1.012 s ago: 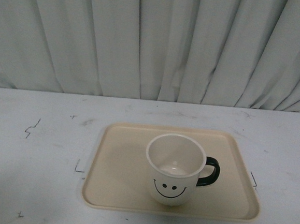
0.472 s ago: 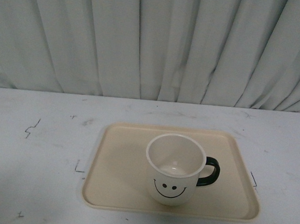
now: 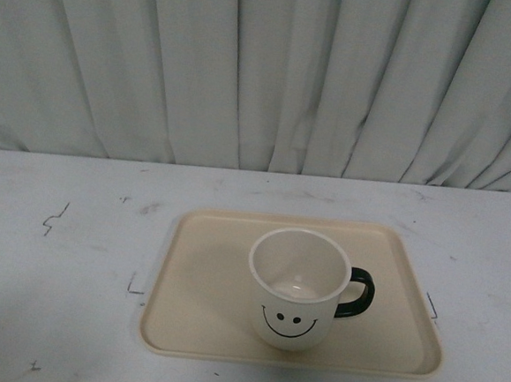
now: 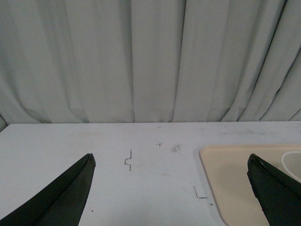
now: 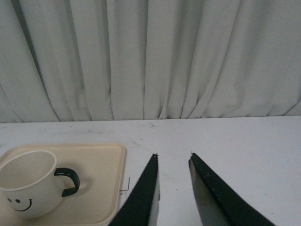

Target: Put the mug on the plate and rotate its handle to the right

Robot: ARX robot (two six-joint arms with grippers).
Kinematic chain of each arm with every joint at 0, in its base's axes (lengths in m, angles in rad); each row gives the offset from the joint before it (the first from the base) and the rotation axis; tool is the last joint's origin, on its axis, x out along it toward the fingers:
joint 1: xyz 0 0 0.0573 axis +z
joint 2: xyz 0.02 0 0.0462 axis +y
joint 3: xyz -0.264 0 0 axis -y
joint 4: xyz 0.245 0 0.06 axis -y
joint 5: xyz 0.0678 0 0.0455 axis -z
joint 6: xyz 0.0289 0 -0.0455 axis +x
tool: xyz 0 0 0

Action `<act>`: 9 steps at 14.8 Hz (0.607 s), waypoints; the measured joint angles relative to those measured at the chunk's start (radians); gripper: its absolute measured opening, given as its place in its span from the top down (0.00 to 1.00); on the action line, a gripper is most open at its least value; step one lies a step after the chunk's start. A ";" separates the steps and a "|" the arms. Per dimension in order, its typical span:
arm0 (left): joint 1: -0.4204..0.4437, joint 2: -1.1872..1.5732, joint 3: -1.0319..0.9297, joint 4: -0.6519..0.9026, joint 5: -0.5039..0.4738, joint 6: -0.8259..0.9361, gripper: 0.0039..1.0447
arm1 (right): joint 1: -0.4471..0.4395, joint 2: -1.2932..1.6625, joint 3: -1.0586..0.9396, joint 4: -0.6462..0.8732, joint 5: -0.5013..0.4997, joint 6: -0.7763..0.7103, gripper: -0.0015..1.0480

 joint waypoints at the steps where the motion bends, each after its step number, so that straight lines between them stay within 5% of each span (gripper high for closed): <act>1: 0.000 0.000 0.000 0.000 0.000 0.000 0.06 | 0.000 0.000 0.000 0.000 0.000 0.000 0.66; 7: 0.000 0.000 0.000 0.000 0.000 0.000 0.06 | 0.000 0.000 0.000 0.000 0.000 0.000 0.07; 9: 0.000 0.000 0.000 0.000 0.000 0.000 0.06 | 0.000 0.000 0.000 0.000 0.000 0.000 0.07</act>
